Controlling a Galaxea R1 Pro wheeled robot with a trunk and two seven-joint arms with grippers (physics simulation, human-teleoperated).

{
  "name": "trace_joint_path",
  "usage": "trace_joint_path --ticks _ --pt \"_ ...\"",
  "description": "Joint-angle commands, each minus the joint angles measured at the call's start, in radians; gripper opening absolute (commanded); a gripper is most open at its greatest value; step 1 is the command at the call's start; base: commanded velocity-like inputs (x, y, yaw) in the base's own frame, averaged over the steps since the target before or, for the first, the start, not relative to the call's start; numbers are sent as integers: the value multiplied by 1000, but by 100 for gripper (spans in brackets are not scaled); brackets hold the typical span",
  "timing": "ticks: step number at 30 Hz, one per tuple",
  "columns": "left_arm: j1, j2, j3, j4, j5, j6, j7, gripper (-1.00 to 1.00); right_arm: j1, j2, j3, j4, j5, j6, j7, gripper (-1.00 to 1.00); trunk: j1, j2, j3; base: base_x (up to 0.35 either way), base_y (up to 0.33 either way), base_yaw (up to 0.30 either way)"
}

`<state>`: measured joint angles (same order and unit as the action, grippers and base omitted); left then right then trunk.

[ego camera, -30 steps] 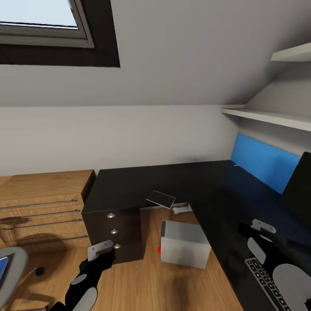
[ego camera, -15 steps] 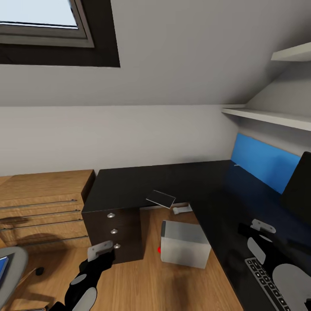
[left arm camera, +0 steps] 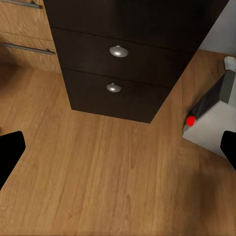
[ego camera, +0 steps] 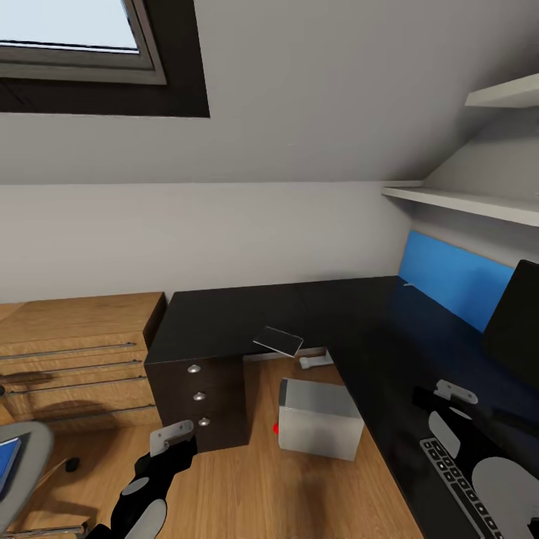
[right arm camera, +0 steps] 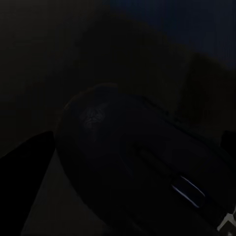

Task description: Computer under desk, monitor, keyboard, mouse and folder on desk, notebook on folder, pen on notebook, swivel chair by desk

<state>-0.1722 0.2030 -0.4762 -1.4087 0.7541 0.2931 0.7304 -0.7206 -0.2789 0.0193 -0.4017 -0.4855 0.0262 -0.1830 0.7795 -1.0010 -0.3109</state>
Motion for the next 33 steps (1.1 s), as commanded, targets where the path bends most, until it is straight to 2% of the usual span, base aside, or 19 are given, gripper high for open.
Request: trace_joint_path --ticks 1,3,4,27,30,33 --pt "-1 1 -2 -2 4 3 7 100 0 0 2 -2 -5 3 -4 -100 0 -1 -1 0 0 0" --pt "-1 1 -2 -2 4 3 7 100 0 0 2 -2 -5 3 -4 -100 0 -1 -1 0 0 0" --pt "-1 1 -2 -2 4 3 7 100 0 0 2 -2 -5 3 -4 100 0 -1 -1 0 0 0" --pt "-1 1 -1 -1 5 3 10 100 0 -3 3 -12 -5 6 -5 100 0 -1 -1 0 0 0" --pt "-1 0 -1 4 5 3 14 100 0 3 8 -34 -5 7 -7 100 0 -1 -1 0 0 0" --pt "-1 -2 -2 38 3 2 14 100 1 28 9 -87 -2 22 -8 100 0 -1 -1 0 0 0"
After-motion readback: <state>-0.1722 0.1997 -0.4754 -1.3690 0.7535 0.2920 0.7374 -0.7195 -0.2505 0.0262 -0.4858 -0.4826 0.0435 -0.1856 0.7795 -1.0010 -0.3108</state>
